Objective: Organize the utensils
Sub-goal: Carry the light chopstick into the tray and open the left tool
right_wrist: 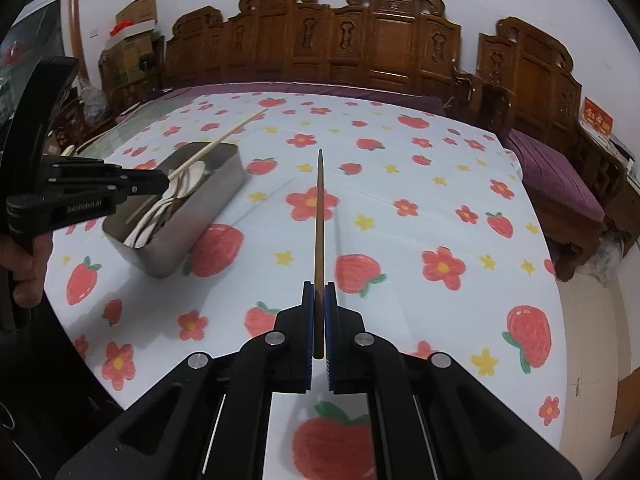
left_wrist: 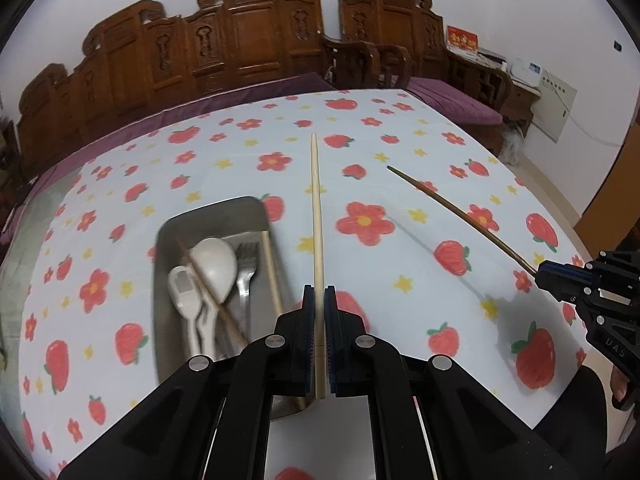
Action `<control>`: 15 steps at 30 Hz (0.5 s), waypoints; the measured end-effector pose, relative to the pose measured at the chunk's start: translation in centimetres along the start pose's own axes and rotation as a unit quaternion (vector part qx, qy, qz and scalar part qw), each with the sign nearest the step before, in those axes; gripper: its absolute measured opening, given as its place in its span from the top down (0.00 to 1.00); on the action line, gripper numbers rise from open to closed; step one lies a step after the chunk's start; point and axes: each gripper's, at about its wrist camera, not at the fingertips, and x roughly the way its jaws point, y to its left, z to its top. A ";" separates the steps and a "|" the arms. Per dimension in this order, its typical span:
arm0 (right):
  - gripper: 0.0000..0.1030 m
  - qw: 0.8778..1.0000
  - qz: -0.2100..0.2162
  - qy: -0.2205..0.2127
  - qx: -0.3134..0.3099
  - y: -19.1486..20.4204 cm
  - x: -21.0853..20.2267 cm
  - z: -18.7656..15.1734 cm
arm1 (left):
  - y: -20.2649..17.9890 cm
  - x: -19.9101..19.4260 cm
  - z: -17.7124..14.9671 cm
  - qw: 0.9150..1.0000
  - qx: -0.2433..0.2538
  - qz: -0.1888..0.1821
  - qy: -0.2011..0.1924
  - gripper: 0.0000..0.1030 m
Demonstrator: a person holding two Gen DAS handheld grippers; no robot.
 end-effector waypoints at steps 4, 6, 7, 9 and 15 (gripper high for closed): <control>0.94 1.000 0.006 -0.003 -0.011 1.3 -0.3 0.2 | 1.9 -0.8 -0.7 1.000 -0.009 0.007 -0.003 0.96; 0.94 1.000 0.009 -0.005 -0.016 1.9 -0.5 0.3 | 3.0 -0.9 -1.0 1.000 -0.016 0.011 -0.003 0.96; 0.94 1.000 0.010 -0.006 -0.019 2.1 -0.6 0.4 | 3.5 -0.9 -1.2 1.000 -0.019 0.013 -0.002 0.96; 0.94 1.000 0.012 -0.007 -0.024 2.7 -0.7 0.5 | 4.5 -0.7 -1.7 1.000 -0.026 0.017 0.003 0.96; 0.94 0.999 0.018 -0.010 -0.034 3.8 -1.0 0.7 | 6.4 0.4 -3.1 0.999 -0.034 0.026 0.023 0.96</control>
